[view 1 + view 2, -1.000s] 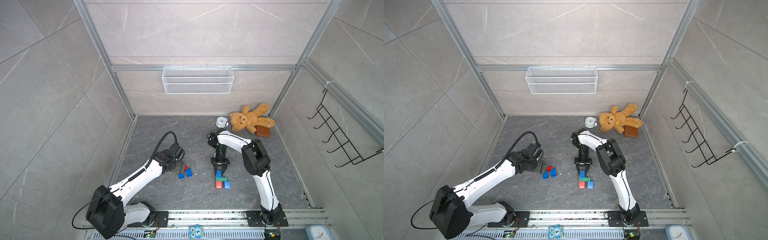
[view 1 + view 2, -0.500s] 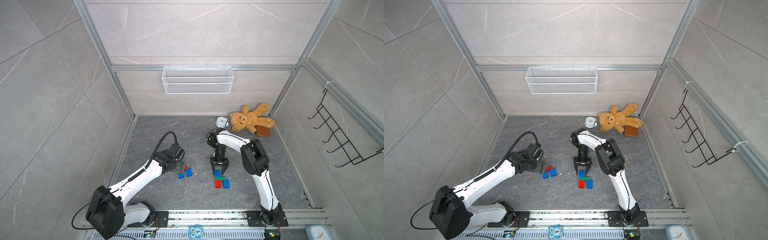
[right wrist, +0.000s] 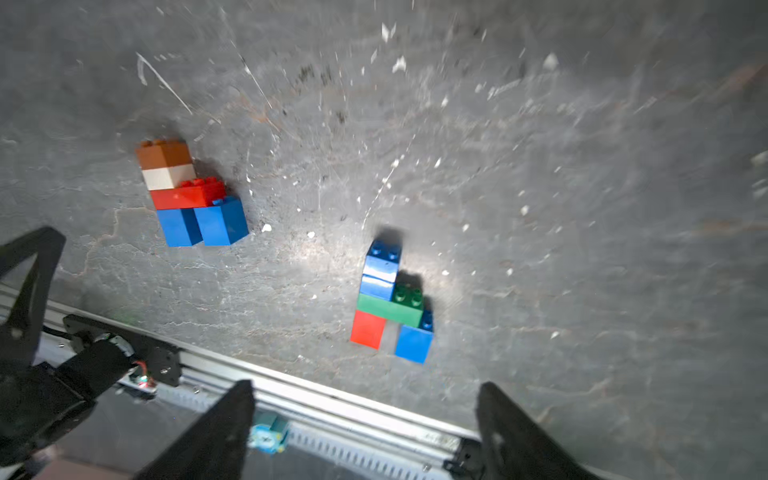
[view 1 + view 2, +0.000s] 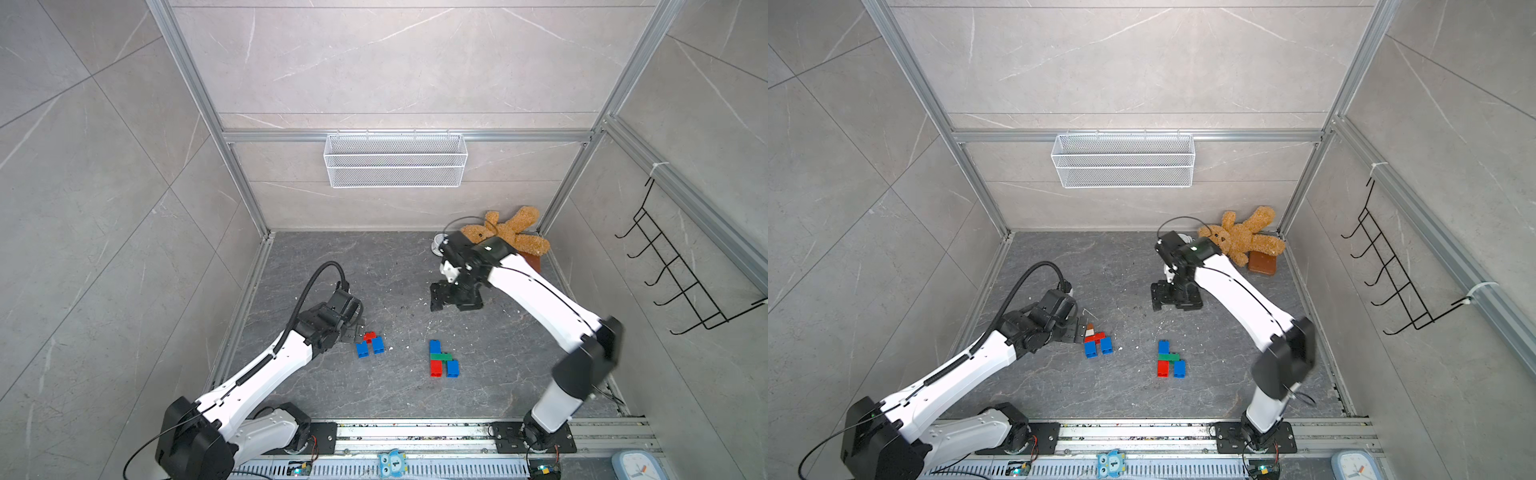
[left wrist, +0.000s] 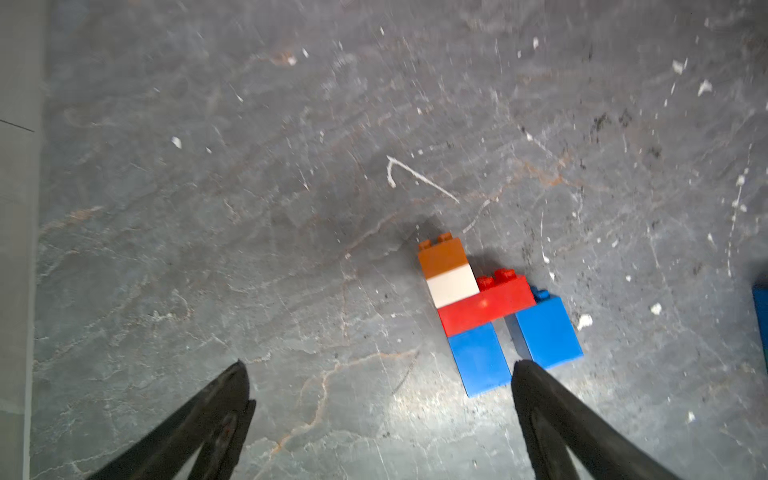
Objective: Assemble the letter h with lego
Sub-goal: Place the lego brick at the center of the board, then reset both arms
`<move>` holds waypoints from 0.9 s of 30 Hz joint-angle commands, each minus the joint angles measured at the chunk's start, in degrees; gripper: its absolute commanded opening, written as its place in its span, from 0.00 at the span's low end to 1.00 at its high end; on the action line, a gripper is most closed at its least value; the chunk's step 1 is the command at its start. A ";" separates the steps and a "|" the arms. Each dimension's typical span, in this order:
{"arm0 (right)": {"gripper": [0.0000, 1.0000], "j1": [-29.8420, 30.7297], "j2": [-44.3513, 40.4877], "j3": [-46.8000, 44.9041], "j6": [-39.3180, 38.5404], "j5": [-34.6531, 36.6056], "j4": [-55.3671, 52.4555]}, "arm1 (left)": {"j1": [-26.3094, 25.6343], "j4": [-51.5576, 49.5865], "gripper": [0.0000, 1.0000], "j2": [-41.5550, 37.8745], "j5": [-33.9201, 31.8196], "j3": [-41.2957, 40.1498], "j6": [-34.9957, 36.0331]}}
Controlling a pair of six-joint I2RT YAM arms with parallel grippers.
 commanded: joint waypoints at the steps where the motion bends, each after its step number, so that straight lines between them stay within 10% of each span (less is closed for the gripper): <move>1: 1.00 0.09 -5.55 -10.15 0.26 9.83 10.79 | -0.17 4.95 1.00 -5.11 -9.17 -3.91 -2.01; 6: 1.00 -0.33 -16.03 -25.00 -6.22 26.08 23.87 | 0.63 16.85 1.00 -12.31 -21.19 -13.27 4.42; 15: 1.00 -10.43 -18.99 -48.34 -22.91 45.97 62.32 | 14.40 29.88 1.00 -5.73 -16.66 -17.71 6.12; 27: 1.00 -23.66 -12.42 -66.34 -21.69 26.71 102.50 | 27.40 65.80 1.00 9.33 -9.22 -26.35 13.32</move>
